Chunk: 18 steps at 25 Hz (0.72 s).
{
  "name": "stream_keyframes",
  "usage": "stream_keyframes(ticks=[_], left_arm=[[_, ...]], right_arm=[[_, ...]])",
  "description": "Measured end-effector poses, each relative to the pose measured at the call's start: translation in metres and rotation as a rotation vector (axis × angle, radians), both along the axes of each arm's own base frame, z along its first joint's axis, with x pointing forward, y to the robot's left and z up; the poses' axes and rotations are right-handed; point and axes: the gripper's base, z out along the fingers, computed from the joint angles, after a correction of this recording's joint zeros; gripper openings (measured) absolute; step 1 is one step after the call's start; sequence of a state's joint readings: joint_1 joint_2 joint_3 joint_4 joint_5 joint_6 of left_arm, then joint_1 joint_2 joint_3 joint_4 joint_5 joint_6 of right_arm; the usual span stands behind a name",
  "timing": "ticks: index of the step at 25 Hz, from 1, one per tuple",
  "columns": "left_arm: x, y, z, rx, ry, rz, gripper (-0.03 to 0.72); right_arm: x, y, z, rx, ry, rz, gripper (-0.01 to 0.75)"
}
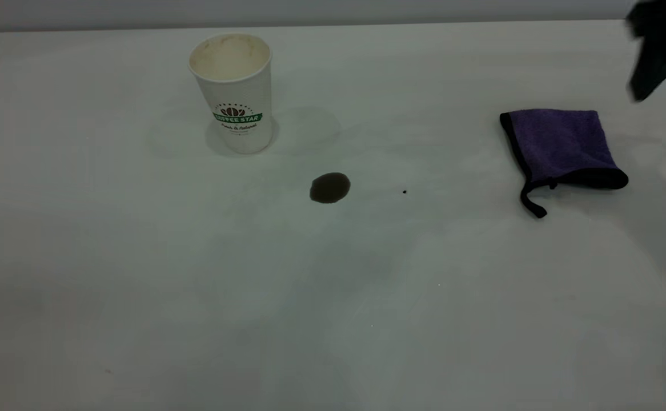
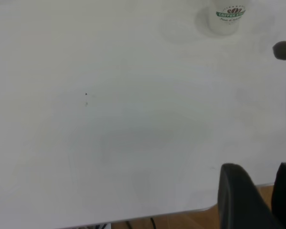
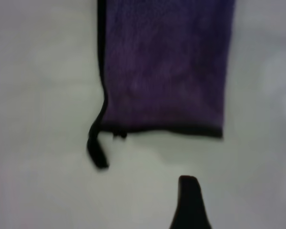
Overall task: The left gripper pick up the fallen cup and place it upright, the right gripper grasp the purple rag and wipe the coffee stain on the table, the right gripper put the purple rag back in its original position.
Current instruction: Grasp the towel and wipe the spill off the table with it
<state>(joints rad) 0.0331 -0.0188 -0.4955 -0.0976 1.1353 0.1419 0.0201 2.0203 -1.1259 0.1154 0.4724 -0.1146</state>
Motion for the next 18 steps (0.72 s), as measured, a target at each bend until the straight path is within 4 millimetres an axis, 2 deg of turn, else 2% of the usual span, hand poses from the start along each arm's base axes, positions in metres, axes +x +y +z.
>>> stream_keyframes(ticks=[4, 7, 13, 18], left_arm=[[0.000, 0.000, 0.000, 0.000, 0.000, 0.000, 0.241], [0.000, 0.000, 0.000, 0.000, 0.000, 0.000, 0.241], [0.000, 0.000, 0.000, 0.000, 0.000, 0.000, 0.241], [0.000, 0.000, 0.000, 0.000, 0.000, 0.000, 0.241]], right_arm=[[0.034, 0.009, -0.040, -0.005, 0.060, 0.049, 0.610], [0.053, 0.014, -0.059, -0.009, 0.070, 0.082, 0.611], [0.070, 0.016, -0.074, -0.017, 0.058, 0.117, 0.611], [0.074, 0.020, -0.091, -0.021, 0.072, 0.137, 0.603]])
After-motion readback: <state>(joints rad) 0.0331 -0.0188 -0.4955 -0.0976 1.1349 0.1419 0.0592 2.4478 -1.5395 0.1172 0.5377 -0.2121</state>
